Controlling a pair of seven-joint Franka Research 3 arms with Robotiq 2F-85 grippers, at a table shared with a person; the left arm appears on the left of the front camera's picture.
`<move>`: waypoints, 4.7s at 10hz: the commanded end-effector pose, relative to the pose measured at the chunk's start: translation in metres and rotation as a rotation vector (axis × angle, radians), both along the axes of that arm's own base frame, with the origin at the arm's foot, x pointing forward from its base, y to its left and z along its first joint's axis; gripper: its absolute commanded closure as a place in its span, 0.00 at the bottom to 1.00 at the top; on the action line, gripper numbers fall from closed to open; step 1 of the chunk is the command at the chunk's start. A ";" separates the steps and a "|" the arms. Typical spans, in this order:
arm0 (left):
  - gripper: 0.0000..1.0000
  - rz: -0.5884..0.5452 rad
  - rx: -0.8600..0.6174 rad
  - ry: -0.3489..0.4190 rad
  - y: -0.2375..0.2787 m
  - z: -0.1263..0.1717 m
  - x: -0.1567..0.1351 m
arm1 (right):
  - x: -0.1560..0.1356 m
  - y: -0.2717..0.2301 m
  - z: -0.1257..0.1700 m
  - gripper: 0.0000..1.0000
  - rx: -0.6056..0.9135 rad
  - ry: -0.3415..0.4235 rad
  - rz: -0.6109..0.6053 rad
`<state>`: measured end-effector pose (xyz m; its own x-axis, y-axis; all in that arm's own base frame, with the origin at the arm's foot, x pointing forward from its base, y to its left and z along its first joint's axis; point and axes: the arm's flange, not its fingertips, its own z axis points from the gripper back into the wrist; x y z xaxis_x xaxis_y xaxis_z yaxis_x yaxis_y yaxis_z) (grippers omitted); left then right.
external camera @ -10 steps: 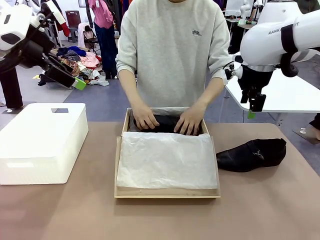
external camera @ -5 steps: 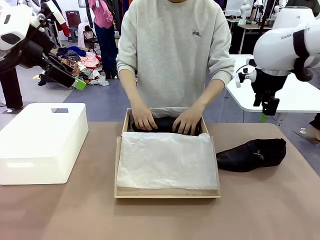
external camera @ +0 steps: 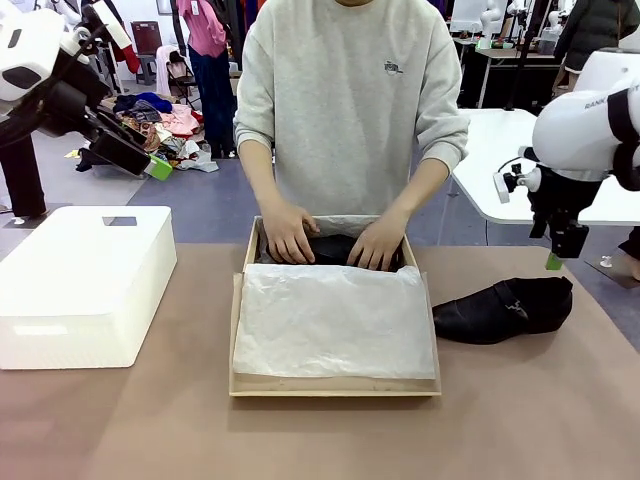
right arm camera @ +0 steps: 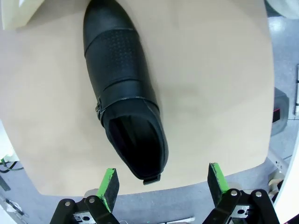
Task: Pack the shoes into the box.
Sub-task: Place the other shoe of the Shoes into the Shoes Box.
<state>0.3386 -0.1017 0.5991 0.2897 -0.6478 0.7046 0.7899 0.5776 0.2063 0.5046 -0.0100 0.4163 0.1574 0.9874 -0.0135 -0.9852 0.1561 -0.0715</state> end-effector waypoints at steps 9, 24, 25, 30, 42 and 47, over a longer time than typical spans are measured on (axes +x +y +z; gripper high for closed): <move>0.00 -0.008 -0.005 0.003 0.000 0.001 0.000 | 0.025 -0.009 -0.041 0.00 0.069 0.029 0.017; 0.00 -0.008 -0.005 0.003 0.000 0.001 0.000 | 0.038 -0.012 -0.094 0.00 0.073 0.080 0.036; 0.00 -0.008 -0.005 0.003 0.000 0.001 0.000 | 0.039 -0.012 -0.094 0.13 0.067 0.096 0.023; 0.00 -0.008 -0.005 0.003 0.000 0.001 0.000 | 0.041 -0.014 -0.094 0.85 0.074 0.127 0.015; 0.00 -0.008 -0.005 0.003 0.000 0.001 0.000 | 0.036 -0.028 -0.003 1.00 0.125 0.164 -0.220; 0.00 -0.008 -0.005 0.003 0.000 0.001 0.000 | 0.017 -0.012 0.071 1.00 0.220 0.166 -0.544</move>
<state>0.3389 -0.1018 0.5989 0.2900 -0.6480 0.7042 0.7899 0.5775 0.2061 0.5217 -0.0303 0.4805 0.6096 0.7888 0.0787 -0.7896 0.5955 0.1477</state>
